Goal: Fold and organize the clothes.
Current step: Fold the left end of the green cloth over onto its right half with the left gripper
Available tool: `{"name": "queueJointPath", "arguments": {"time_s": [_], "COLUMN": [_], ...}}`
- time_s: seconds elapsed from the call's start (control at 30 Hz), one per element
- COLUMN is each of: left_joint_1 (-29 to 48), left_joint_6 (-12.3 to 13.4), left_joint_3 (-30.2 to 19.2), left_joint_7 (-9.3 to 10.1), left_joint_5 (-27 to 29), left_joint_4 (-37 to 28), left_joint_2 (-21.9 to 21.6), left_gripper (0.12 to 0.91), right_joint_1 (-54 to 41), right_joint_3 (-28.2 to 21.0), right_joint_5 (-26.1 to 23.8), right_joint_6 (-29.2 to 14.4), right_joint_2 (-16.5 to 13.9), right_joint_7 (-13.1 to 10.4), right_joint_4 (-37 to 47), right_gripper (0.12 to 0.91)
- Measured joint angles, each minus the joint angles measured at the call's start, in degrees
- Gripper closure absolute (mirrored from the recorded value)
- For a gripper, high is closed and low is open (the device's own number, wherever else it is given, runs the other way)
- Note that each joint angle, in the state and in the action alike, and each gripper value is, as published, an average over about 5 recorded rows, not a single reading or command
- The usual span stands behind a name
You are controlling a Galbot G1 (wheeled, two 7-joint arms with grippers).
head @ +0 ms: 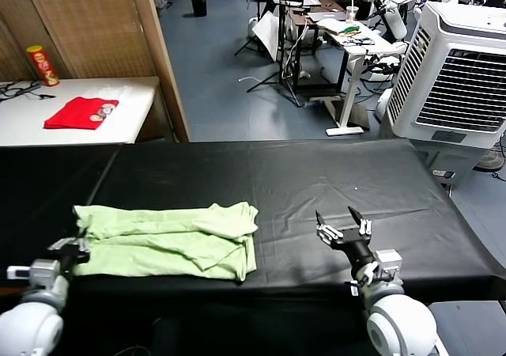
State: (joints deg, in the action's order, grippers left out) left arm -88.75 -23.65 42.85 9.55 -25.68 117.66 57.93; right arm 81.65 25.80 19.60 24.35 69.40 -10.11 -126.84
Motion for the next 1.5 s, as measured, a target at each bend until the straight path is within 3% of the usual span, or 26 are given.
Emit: {"name": "queueJointPath", "arguments": {"time_s": [0.3,0.43,0.57,1.23,1.33,1.5], "left_joint_1": [5.8,8.8,11.4,12.2,12.1,11.6], "left_joint_6": [-4.8,-6.0,-6.0,-3.9,-3.3,-2.3], "left_joint_3": [-13.5,-18.8,-22.7,-28.0,-27.9,-27.3], "left_joint_7": [3.92,5.23,5.37,4.71,4.09,2.94], "left_joint_5": [-10.3,-11.2,-9.8,-5.3,-5.4,-8.9], "left_joint_4": [6.7,6.8,6.0,3.1,3.1,4.5], "left_joint_2": [7.4,10.4,13.0,20.2,20.8,21.9], "left_gripper": [0.877,0.877,0.877,0.871,0.785,0.511], "right_joint_1": [3.2,3.9,4.1,2.3,1.5,-0.6], "right_joint_3": [1.8,2.2,2.2,-1.6,-2.7,-5.4], "right_joint_5": [-1.9,-2.3,-2.5,-4.1,-3.3,-0.6], "right_joint_6": [-0.1,-0.2,-0.2,-0.9,-1.6,-2.1], "right_joint_2": [2.4,3.0,3.4,3.9,4.1,3.7], "right_joint_7": [0.0,0.0,0.0,1.0,1.7,3.2], "right_joint_4": [-0.9,-0.9,-0.8,2.2,2.8,4.3], "right_gripper": [0.227,0.227,0.227,0.227,0.227,0.227]}}
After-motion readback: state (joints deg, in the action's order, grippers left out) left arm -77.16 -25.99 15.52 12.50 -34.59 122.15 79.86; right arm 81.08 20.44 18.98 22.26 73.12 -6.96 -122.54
